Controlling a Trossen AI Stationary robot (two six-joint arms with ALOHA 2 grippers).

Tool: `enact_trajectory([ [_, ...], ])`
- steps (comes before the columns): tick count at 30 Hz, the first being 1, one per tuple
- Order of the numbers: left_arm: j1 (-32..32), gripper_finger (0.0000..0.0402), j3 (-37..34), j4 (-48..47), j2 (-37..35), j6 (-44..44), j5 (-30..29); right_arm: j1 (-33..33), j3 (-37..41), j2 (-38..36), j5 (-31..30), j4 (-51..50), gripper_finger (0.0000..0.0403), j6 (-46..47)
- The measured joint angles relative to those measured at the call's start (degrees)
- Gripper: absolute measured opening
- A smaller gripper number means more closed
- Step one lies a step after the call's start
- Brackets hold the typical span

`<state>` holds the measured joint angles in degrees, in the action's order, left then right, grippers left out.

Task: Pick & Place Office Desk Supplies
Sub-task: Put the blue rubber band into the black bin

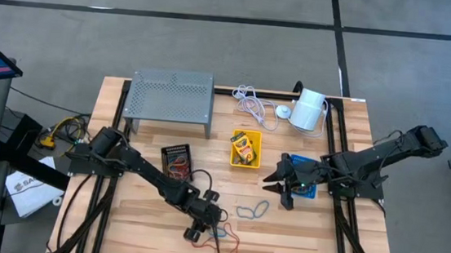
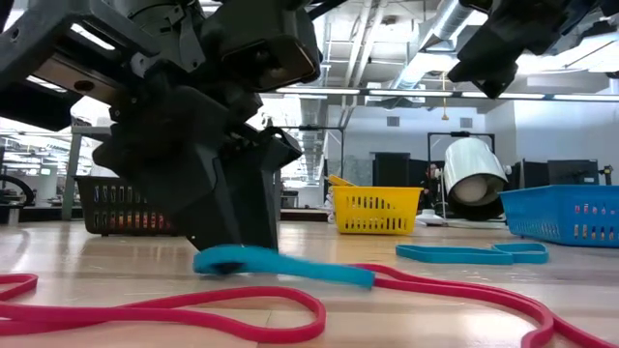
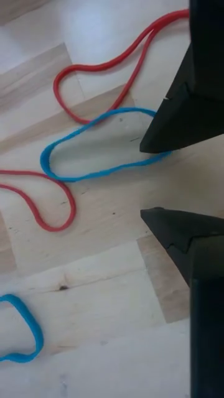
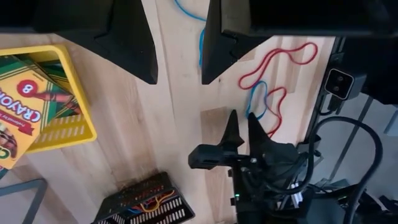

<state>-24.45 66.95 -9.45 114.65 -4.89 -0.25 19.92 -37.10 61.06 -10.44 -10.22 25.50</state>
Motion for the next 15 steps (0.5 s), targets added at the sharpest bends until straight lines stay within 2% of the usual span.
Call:
enact_trajectory([
  [5, 0.0, 0.0117, -0.1, 0.2, 0.0, -0.4, -0.1, 0.0, 0.0, 0.0, 0.0, 0.0, 0.012, 0.0],
  [12, 0.2, 0.0012, -0.1, 0.5, 0.0, -5.3, 0.8, 0.0, 0.0, 0.0, 0.0, 0.0, 0.012, 0.0],
  [15, 0.0, 0.0005, -0.1, 0.6, 0.0, -6.7, 1.1, 0.0, 0.0, 0.0, 0.0, 0.0, 0.012, 0.0],
])
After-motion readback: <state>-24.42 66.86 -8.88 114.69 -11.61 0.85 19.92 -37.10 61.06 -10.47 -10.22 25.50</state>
